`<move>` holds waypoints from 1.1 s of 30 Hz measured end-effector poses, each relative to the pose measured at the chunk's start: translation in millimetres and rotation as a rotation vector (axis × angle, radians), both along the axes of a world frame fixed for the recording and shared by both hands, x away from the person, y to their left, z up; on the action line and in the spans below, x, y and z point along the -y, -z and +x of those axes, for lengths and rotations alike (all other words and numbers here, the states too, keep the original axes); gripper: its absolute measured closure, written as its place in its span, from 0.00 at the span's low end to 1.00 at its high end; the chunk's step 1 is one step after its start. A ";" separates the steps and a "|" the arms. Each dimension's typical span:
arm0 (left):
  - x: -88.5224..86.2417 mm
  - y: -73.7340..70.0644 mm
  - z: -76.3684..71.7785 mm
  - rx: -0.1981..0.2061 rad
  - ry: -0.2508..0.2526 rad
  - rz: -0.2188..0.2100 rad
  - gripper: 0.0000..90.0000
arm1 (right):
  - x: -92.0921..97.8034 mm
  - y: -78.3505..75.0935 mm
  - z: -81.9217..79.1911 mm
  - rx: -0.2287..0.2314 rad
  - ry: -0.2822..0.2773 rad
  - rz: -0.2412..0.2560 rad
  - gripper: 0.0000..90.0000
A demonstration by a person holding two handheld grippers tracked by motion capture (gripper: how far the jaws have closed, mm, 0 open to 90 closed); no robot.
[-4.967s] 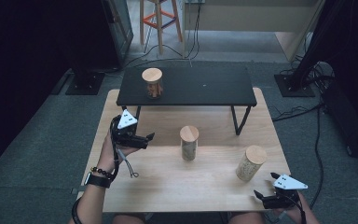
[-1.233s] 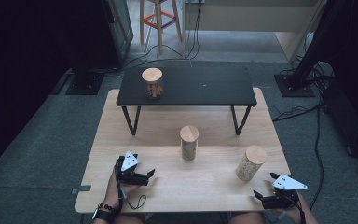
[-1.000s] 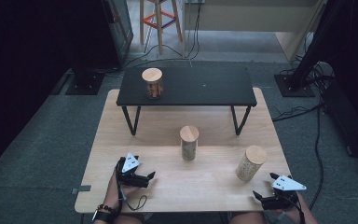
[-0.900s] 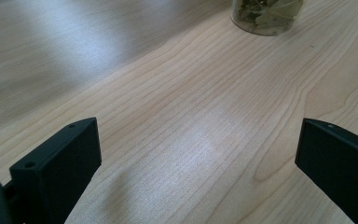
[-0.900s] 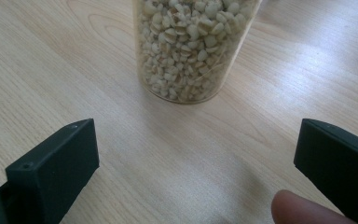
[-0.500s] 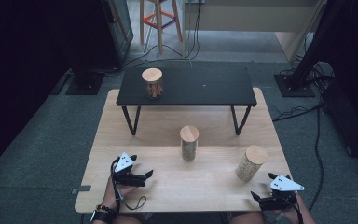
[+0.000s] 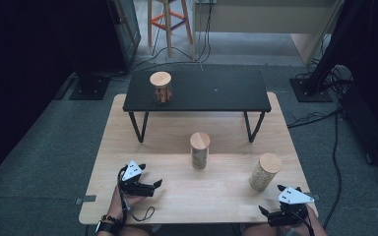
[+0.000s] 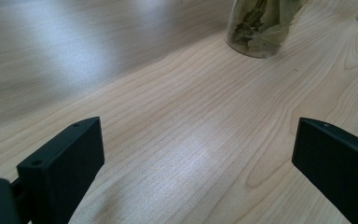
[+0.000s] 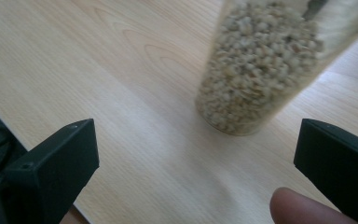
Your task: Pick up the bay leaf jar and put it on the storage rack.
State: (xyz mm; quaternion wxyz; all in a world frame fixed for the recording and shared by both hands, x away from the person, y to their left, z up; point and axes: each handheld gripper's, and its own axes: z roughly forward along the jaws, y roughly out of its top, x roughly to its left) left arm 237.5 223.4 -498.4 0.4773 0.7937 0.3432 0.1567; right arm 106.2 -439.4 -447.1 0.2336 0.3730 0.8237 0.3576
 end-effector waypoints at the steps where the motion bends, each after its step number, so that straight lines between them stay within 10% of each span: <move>1: -0.7 0.1 0.5 -0.003 0.001 -0.004 0.03 | -2.4 -0.8 -0.3 -0.002 -0.002 0.000 0.00; 33: -2.3 1.5 -3.7 0.009 0.002 -0.010 0.01 | -67.0 -16.6 24.3 0.003 -0.106 -0.028 0.00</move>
